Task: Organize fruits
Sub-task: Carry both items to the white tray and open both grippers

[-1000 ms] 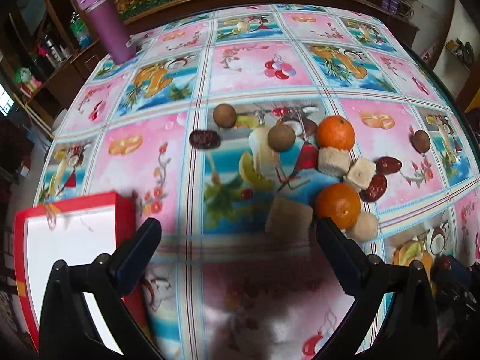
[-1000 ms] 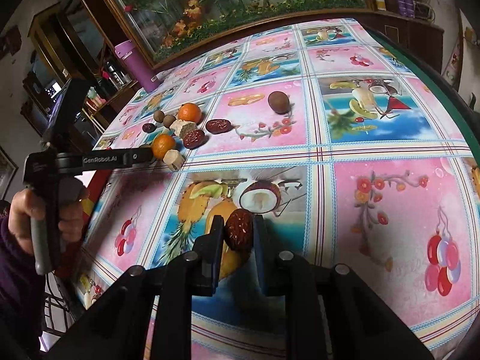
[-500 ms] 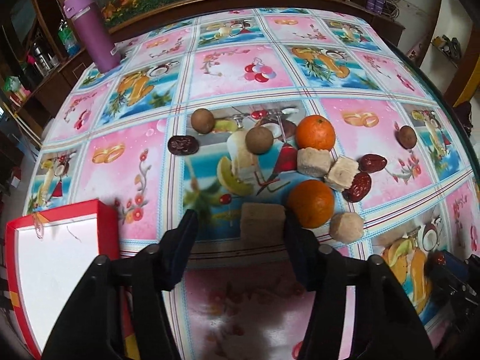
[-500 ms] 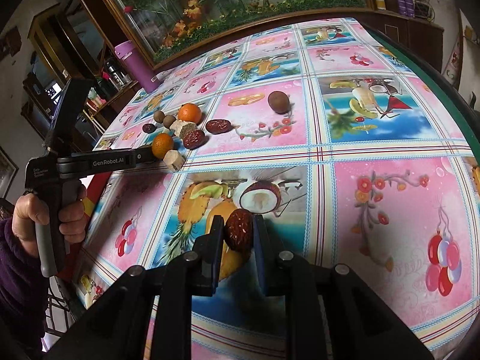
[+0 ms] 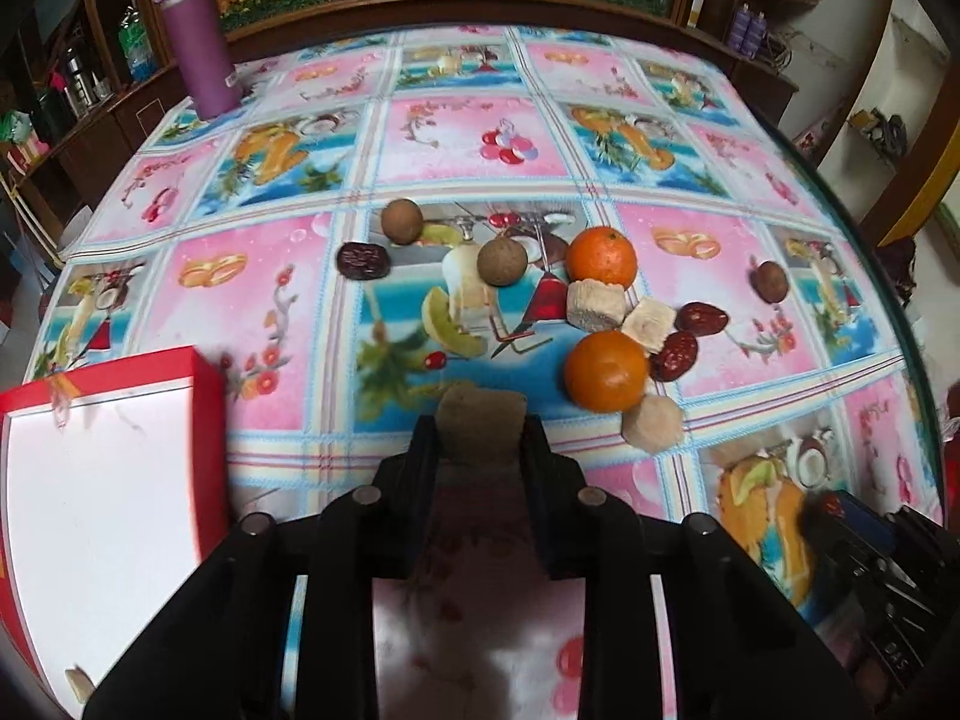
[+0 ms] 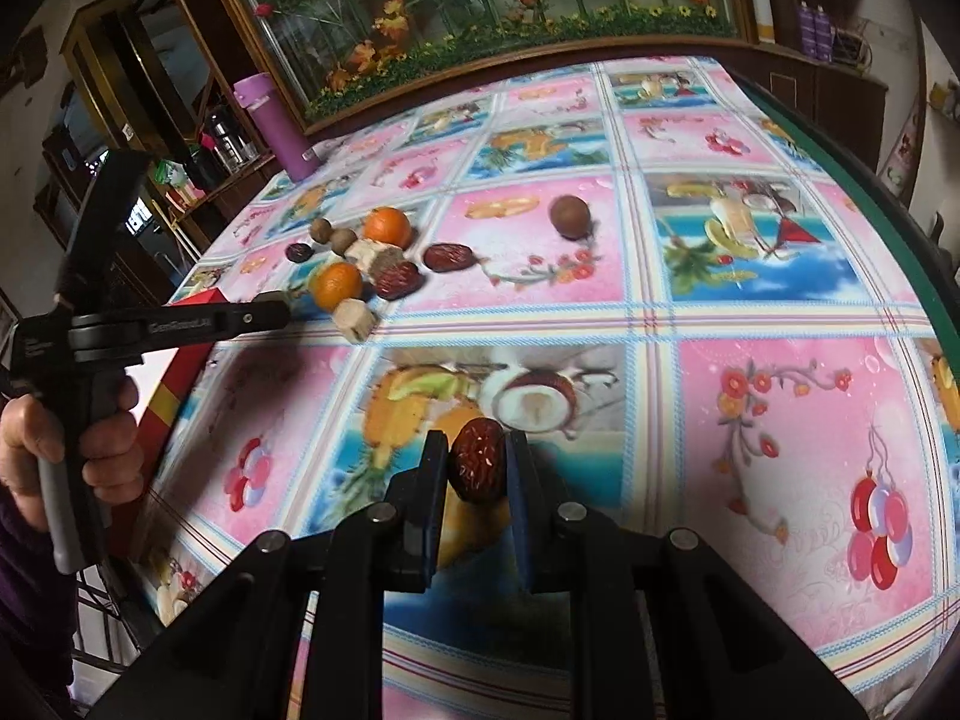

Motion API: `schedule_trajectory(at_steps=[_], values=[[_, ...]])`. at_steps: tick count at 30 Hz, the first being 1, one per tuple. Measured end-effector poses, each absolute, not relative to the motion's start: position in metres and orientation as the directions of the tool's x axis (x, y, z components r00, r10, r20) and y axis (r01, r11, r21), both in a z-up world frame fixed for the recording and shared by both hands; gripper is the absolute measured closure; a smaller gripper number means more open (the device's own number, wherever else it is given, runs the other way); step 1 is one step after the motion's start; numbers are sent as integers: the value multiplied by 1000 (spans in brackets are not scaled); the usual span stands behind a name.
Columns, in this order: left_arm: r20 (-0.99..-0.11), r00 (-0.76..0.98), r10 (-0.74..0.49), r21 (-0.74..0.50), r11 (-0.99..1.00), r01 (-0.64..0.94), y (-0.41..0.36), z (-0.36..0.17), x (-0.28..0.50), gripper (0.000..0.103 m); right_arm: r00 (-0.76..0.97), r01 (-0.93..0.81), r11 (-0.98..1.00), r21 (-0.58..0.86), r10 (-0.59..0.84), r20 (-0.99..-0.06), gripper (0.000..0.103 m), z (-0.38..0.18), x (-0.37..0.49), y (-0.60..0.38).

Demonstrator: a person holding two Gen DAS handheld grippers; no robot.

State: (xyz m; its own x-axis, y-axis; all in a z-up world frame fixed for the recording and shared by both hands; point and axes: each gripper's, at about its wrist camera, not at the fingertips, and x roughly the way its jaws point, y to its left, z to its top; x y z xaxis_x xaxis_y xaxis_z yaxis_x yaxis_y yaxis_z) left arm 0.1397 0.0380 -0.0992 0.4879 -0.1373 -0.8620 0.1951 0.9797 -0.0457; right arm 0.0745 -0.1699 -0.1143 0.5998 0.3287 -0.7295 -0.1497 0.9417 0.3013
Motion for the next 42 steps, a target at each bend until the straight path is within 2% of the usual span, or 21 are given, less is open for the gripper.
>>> schedule_trajectory(at_steps=[6,13,21,31,38,42], values=[[-814,557,-164,-68,980,189,65,-65,97,74,604,-239,929,283,370,-705,86,-95,72,-130],[-767,634,-98,-59,995,82,133,-36,33,74,566,-444,866,232,471,-676,86,-71,67,-38],[-799,600,39,8,998,-55,201,-61,-9,74,477,-609,767,200,556,-681,86,-74,56,60],[-841,539,48,-9,995,-103,229,-92,-19,74,374,-649,731,212,549,-747,86,-103,49,101],[-839,539,70,0,992,-130,238,-93,-23,73,348,-665,718,204,540,-766,85,-106,41,109],[-835,547,65,-24,988,-154,249,-89,-26,70,307,-690,691,213,546,-779,85,-109,35,114]])
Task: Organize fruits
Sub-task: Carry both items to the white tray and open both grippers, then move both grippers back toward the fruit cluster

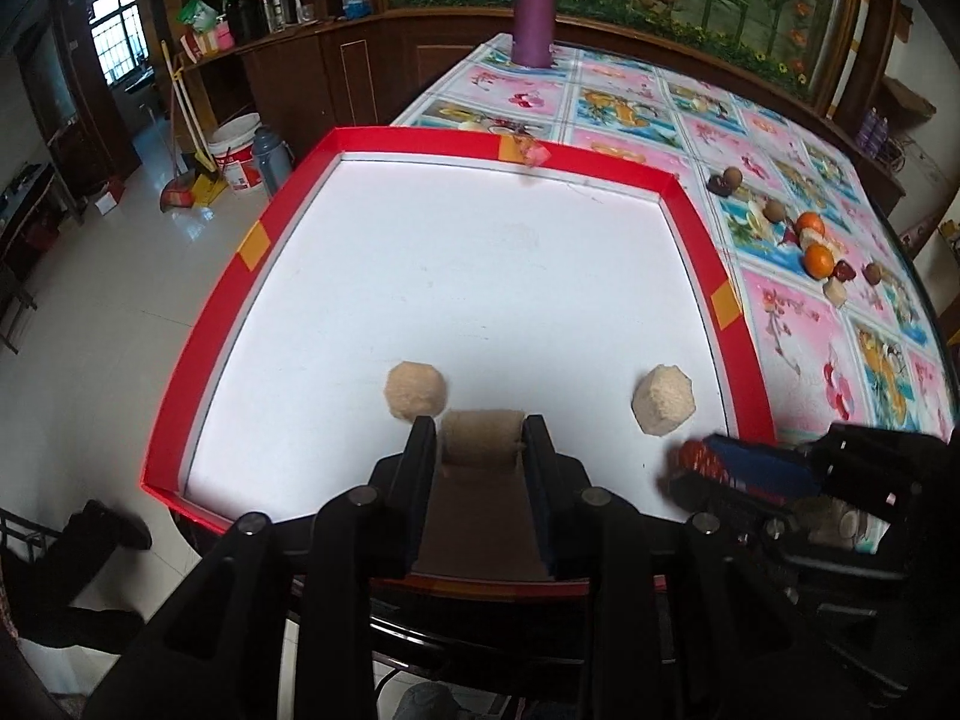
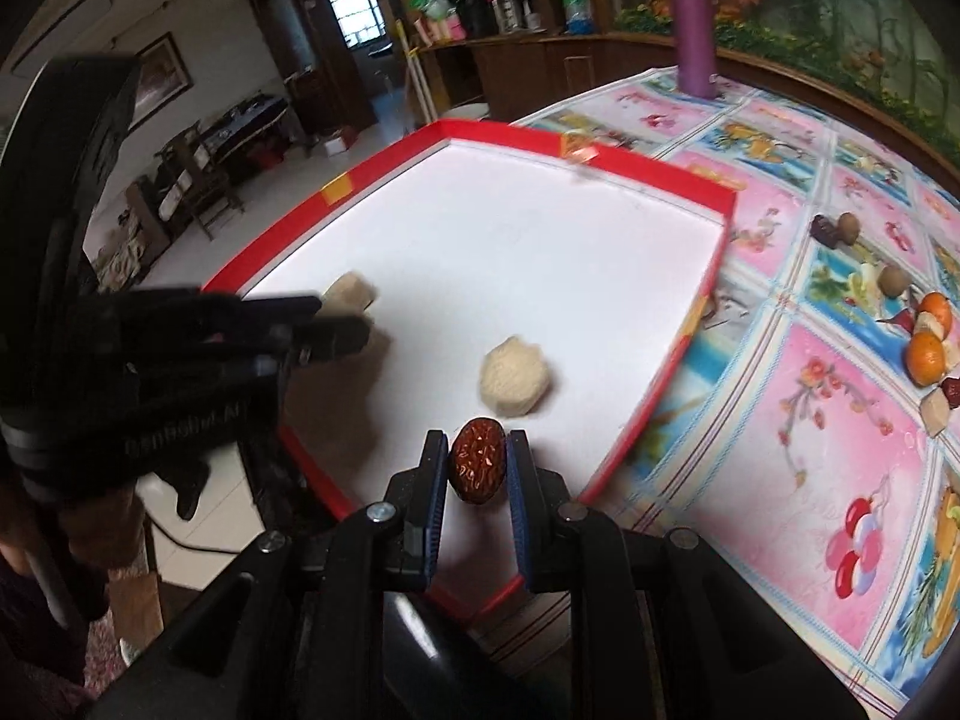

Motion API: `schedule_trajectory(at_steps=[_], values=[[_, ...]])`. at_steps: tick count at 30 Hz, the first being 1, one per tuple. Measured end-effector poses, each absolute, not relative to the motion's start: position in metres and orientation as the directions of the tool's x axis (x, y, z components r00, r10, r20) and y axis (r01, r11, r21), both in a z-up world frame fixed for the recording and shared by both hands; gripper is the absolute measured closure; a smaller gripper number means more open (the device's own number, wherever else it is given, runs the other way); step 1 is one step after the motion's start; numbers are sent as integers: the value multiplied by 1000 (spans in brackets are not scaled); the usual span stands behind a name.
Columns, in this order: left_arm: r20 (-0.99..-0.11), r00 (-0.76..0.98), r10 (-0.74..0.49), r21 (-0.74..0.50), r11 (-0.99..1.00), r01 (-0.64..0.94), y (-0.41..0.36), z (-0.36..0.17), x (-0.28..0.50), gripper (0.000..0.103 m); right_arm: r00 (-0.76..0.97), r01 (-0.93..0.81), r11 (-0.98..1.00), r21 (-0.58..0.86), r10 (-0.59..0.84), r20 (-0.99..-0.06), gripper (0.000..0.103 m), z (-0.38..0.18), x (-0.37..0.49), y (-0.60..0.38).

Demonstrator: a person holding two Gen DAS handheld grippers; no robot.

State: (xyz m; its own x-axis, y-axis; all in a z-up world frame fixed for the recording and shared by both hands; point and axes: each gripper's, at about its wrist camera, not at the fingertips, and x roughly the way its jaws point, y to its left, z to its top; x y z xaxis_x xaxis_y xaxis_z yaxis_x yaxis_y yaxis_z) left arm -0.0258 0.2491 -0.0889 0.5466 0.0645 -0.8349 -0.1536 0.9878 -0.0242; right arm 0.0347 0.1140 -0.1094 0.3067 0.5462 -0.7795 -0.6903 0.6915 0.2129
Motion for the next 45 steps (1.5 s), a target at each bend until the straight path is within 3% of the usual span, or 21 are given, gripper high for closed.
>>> schedule_trajectory(at_steps=[5,15,22,24,26,27,31,36,45], values=[[-823,563,77,-17,987,-160,253,-81,-28,55,300,-716,676,177,526,-796,84,-110,26,118],[-798,594,104,-26,978,-206,268,-66,-32,55,203,-675,694,252,503,-840,85,-118,33,112],[-791,606,84,-25,985,-169,254,-61,-30,55,191,-668,675,314,563,-804,84,-110,24,102],[-790,610,61,-31,990,-139,245,-59,-29,55,196,-670,665,331,588,-785,78,-103,27,96],[-787,615,41,-37,993,-113,235,-57,-28,55,255,-663,677,319,605,-754,53,-91,29,80],[-785,619,22,-43,995,-91,228,-55,-27,53,282,-653,688,317,609,-741,48,-87,31,72],[-774,632,-46,-50,999,11,197,-50,-25,47,379,-565,749,348,610,-696,47,-73,45,24],[-773,623,-119,-47,990,130,158,-46,-19,46,545,-402,866,297,488,-682,47,-59,52,-41],[-794,574,-200,-30,956,291,80,-39,-8,44,631,-250,918,308,395,-667,47,-56,50,-112]])
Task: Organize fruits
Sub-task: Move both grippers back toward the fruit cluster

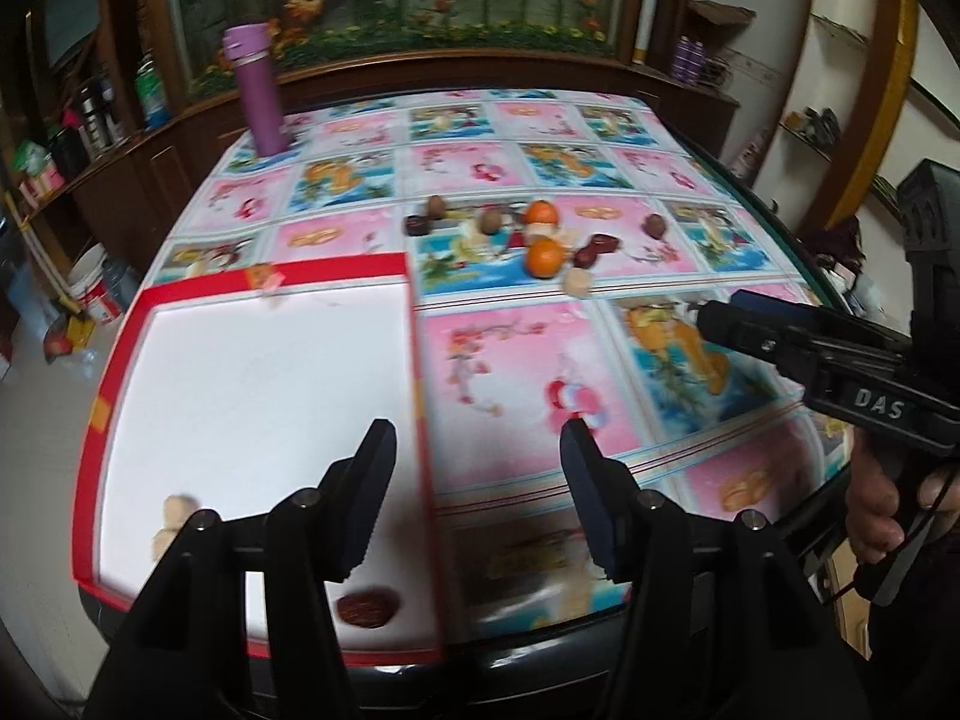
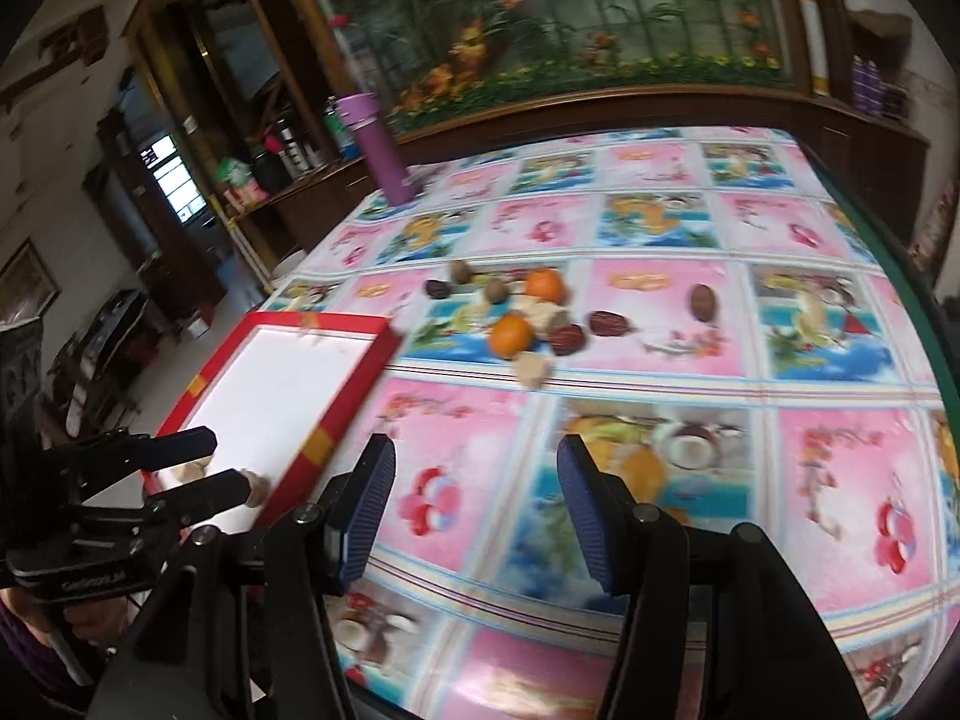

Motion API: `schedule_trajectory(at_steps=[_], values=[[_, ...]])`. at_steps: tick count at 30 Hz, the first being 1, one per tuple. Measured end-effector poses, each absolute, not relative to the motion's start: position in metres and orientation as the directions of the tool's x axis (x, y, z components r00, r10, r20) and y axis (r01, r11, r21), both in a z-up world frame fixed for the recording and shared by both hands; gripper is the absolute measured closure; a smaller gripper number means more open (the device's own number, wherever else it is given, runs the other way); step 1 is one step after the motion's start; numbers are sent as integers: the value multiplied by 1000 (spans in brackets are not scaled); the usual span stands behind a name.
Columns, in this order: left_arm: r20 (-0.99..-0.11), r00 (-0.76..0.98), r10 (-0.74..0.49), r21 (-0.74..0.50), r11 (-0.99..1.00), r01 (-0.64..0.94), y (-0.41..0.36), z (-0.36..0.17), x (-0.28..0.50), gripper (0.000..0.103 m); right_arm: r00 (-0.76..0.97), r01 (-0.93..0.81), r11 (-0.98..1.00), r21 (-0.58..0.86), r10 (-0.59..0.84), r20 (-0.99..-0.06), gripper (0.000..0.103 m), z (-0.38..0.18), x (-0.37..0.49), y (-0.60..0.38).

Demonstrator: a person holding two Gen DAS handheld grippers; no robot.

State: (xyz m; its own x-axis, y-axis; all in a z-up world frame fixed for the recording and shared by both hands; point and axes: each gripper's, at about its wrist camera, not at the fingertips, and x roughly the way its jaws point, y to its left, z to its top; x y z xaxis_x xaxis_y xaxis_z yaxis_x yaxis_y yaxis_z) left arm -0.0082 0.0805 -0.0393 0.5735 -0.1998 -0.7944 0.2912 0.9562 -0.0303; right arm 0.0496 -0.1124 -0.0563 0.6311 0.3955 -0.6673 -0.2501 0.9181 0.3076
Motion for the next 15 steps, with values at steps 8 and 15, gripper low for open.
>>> schedule_trajectory(at_steps=[8,15], values=[[-812,533,-236,0,914,405,21,-37,-5,42,657,-168,922,348,368,-658,47,-59,52,-153],[-834,501,-230,-14,917,398,3,-47,16,42,642,-131,919,373,365,-674,47,-70,59,-173]])
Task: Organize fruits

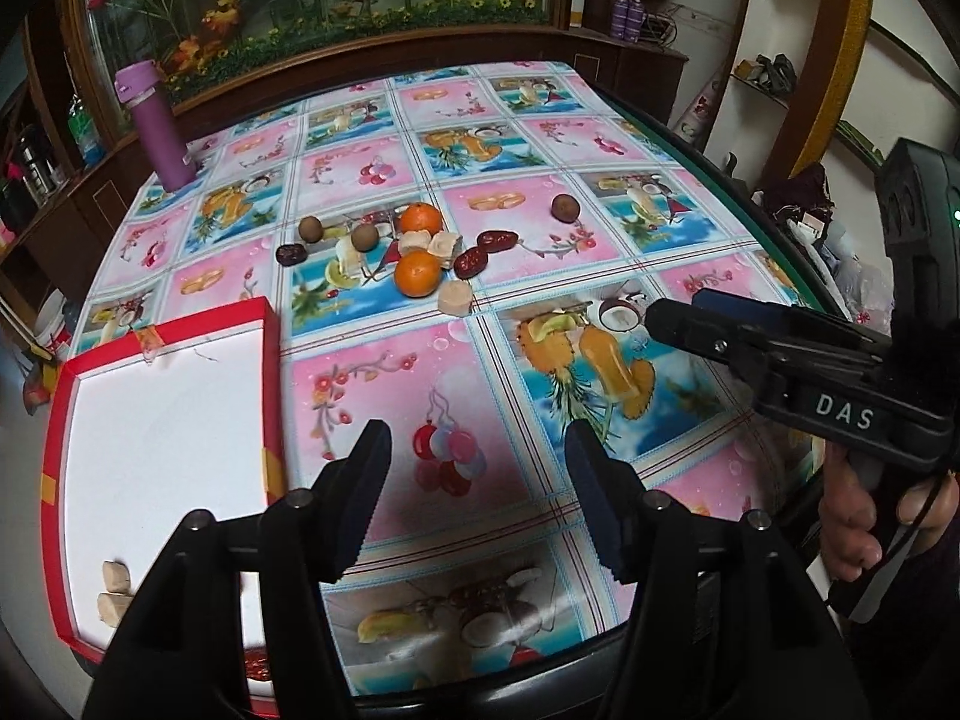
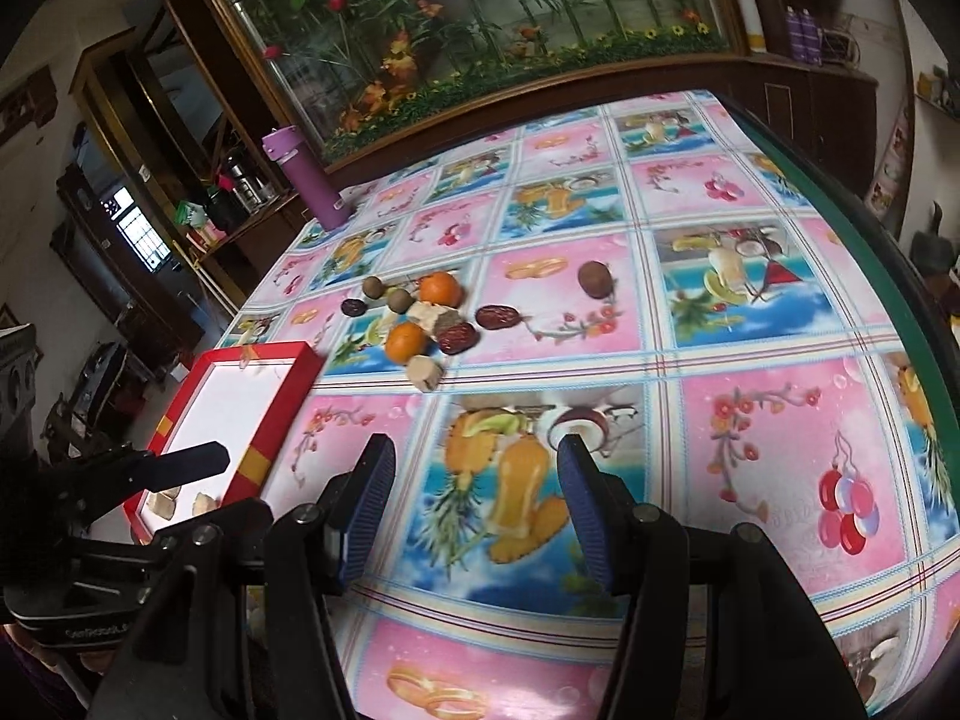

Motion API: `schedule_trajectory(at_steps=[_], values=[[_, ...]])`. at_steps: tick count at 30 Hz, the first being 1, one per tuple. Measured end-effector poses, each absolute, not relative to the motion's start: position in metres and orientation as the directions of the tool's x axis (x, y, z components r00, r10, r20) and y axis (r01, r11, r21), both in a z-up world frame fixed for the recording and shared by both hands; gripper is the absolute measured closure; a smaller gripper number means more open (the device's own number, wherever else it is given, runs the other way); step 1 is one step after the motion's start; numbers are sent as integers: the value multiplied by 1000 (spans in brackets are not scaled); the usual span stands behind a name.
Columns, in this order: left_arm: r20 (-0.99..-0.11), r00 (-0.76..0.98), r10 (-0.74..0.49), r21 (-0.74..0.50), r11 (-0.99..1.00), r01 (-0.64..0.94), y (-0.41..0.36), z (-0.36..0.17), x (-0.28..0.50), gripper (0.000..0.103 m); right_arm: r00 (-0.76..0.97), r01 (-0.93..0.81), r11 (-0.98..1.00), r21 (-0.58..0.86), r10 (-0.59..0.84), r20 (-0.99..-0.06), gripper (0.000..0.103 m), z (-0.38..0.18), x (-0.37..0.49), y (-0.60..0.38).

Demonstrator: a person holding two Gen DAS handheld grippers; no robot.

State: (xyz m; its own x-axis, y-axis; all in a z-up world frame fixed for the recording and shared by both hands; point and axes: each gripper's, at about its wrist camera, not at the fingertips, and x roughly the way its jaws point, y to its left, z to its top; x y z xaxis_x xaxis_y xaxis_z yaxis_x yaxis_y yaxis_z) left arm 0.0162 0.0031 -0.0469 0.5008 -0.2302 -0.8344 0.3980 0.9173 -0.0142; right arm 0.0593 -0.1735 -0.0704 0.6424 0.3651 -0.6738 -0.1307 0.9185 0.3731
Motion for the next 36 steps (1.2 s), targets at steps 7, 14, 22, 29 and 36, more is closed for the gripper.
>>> schedule_trajectory(at_steps=[7,14,22,29,36], values=[[-858,464,-220,-15,914,406,-3,-59,25,42,638,-119,922,370,356,-683,47,-75,70,-178],[-869,445,-215,-21,916,401,-4,-65,35,42,644,-107,925,364,343,-683,47,-73,93,-180],[-877,436,-200,-14,919,393,-8,-72,52,42,621,-101,931,351,335,-709,47,-84,106,-184],[-872,435,-224,-48,924,379,-4,-73,56,42,617,-72,938,339,309,-724,47,-85,116,-200],[-871,434,-229,-74,936,344,3,-78,73,42,590,-78,925,373,344,-730,47,-87,154,-215]])
